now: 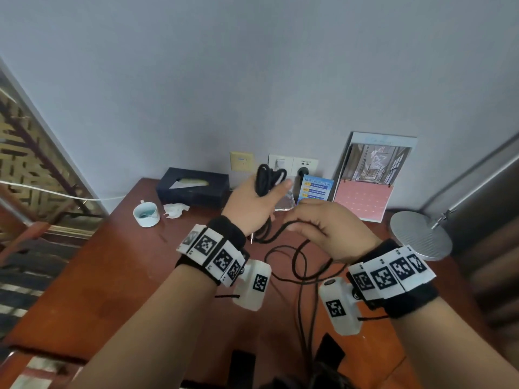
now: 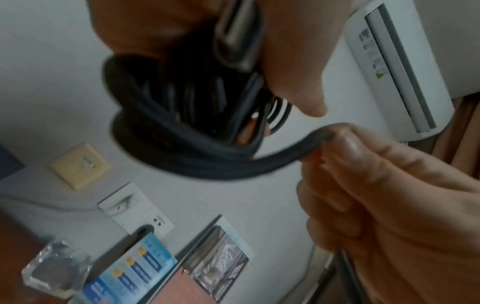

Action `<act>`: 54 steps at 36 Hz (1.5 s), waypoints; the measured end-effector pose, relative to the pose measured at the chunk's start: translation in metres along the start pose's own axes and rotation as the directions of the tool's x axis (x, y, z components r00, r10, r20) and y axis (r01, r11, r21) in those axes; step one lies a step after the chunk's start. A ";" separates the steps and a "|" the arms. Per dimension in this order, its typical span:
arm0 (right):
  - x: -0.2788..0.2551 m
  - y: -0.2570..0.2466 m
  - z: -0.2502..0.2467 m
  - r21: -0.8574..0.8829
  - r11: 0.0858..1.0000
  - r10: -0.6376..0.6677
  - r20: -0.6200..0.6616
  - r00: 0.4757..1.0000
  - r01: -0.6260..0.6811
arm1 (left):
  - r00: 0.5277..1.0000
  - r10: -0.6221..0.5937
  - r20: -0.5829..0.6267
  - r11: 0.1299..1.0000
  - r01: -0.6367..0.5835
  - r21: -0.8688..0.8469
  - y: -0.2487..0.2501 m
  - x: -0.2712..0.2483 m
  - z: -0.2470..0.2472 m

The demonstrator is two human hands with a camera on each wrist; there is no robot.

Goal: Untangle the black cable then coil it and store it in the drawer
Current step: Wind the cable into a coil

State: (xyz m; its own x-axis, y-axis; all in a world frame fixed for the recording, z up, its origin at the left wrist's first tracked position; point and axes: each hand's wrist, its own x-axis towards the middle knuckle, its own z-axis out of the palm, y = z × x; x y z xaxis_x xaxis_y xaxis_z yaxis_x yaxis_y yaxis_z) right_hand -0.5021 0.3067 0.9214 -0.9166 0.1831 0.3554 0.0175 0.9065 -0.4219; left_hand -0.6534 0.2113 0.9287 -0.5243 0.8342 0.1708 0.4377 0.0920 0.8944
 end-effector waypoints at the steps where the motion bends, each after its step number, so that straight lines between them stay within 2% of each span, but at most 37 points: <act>1: 0.002 0.000 0.000 0.009 0.999 0.031 -0.049 0.998 -0.031 | 0.999 0.003 0.034 1.000 -0.002 -0.003 0.002 -0.001 0.002; 3: 0.004 0.001 -0.001 0.009 0.992 0.127 -0.116 0.985 -0.127 | 0.993 0.008 0.118 1.000 -0.005 -0.028 0.003 -0.005 0.005; 6: 0.006 0.004 0.000 -0.018 0.966 0.254 -0.124 0.959 -0.258 | 0.964 0.029 0.266 0.996 -0.005 -0.090 0.004 -0.006 0.009; 9: 0.008 0.007 0.000 0.097 0.931 0.364 -0.152 0.919 -0.352 | 0.923 0.014 0.385 0.997 0.016 -0.075 -0.001 -0.004 0.011; 12: 0.010 0.011 0.000 0.199 0.894 0.441 -0.225 0.869 -0.402 | 0.891 -0.047 0.451 0.999 0.038 0.029 -0.009 -0.003 0.012; 14: 0.011 0.012 -0.001 0.235 0.887 0.449 -0.234 0.862 -0.398 | 0.893 -0.082 0.443 0.996 0.063 0.057 -0.013 -0.004 0.013; 18: 0.011 0.016 0.001 0.335 0.877 0.424 -0.197 0.884 -0.345 | 0.944 -0.126 0.305 0.992 0.118 0.044 -0.012 -0.002 0.013; 21: 0.007 0.020 0.003 0.345 0.869 0.430 -0.173 0.886 -0.354 | 0.960 -0.161 0.228 0.985 0.169 -0.017 -0.012 -0.002 0.012; 26: 0.002 0.020 0.012 0.291 0.877 0.445 -0.198 0.873 -0.381 | 0.968 -0.154 0.200 0.975 0.182 -0.129 -0.011 -0.003 0.013; 29: 0.004 0.015 0.017 0.317 0.887 0.415 -0.231 0.880 -0.336 | 0.960 -0.162 0.230 0.947 0.217 -0.239 -0.007 -0.005 0.014; 32: 0.009 0.013 0.015 0.227 0.927 0.353 -0.269 0.896 -0.297 | 0.933 -0.179 0.313 0.922 0.270 -0.276 -0.006 -0.008 0.017; 35: 0.012 0.009 0.010 0.176 0.944 0.315 -0.242 0.918 -0.278 | 0.917 -0.201 0.345 0.912 0.304 -0.277 -0.008 -0.009 0.015; 39: 0.010 0.010 0.008 0.248 0.938 0.294 -0.192 0.936 -0.243 | 0.915 -0.197 0.352 0.892 0.316 -0.322 -0.007 -0.011 0.013; 41: 0.007 0.012 0.009 0.354 0.900 0.333 -0.180 0.926 -0.254 | 0.915 -0.230 0.331 0.837 0.360 -0.412 -0.006 -0.012 0.011; 44: -0.002 0.020 0.008 0.568 0.792 0.398 -0.201 0.895 -0.225 | 0.890 -0.330 0.314 0.617 0.455 -0.642 -0.008 -0.009 0.004; 46: -0.009 0.027 0.006 0.629 0.759 0.369 -0.199 0.908 -0.170 | 0.878 -0.378 0.294 0.475 0.457 -0.752 -0.009 -0.004 -0.003; 49: -0.019 0.039 0.009 0.579 0.788 0.348 -0.142 0.927 -0.207 | 0.875 -0.397 0.276 0.350 0.423 -0.836 -0.008 0.001 -0.010; 52: -0.022 0.045 0.017 0.497 0.818 0.378 -0.086 0.922 -0.289 | 0.871 -0.390 0.299 0.277 0.420 -0.864 -0.005 -0.001 -0.010; 54: -0.021 0.042 0.019 0.456 0.843 0.332 -0.023 0.943 -0.286 | 0.866 -0.396 0.306 0.236 0.418 -0.877 -0.002 -0.001 -0.007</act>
State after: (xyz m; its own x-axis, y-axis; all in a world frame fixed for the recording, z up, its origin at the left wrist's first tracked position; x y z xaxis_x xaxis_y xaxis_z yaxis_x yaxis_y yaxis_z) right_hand -0.4893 0.3335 0.8808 -0.8493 0.4825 0.2144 0.0946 0.5386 -0.8372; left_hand -0.6591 0.2061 0.9295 -0.4037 0.8520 -0.3332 -0.7566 -0.1061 0.6452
